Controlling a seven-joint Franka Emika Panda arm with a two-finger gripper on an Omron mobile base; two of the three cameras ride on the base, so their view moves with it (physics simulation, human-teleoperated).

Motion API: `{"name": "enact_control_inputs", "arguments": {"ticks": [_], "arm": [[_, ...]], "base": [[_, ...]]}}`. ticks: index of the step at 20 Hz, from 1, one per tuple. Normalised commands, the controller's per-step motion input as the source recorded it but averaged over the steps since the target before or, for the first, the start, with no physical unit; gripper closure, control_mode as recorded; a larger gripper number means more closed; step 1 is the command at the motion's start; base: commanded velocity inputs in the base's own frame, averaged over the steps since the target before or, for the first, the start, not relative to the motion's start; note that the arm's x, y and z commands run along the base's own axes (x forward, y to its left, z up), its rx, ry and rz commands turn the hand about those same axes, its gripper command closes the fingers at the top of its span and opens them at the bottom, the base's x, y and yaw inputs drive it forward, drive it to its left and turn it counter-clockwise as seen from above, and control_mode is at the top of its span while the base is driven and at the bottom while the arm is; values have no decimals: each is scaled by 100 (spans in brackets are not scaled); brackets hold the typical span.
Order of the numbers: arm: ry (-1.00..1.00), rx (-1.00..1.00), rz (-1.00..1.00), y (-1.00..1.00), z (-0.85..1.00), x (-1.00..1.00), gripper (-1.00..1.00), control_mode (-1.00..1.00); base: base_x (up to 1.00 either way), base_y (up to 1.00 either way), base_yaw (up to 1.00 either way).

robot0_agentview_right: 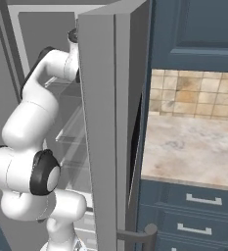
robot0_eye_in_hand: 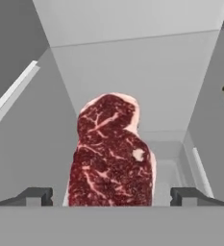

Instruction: Place one eggplant and one steak in each tupperware on the nearby counter, to pack two identical lunches.

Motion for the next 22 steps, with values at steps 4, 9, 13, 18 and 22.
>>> {"name": "enact_control_inputs", "arguments": {"ticks": [4,9,13,18,22], "arm": [[5,-4,0,1,-27,35,-100,-100],[17,-10,0,3,-88,-2,100,-100],[-2,0,0,1,-70,-4,100,-100],[-1,0,0,2,-1,-26,100,-100],[0,2,0,25,4,-100,100,-100]], "base": [[0,0,0],[0,0,0],[0,0,0],[0,0,0],[0,0,0]]}}
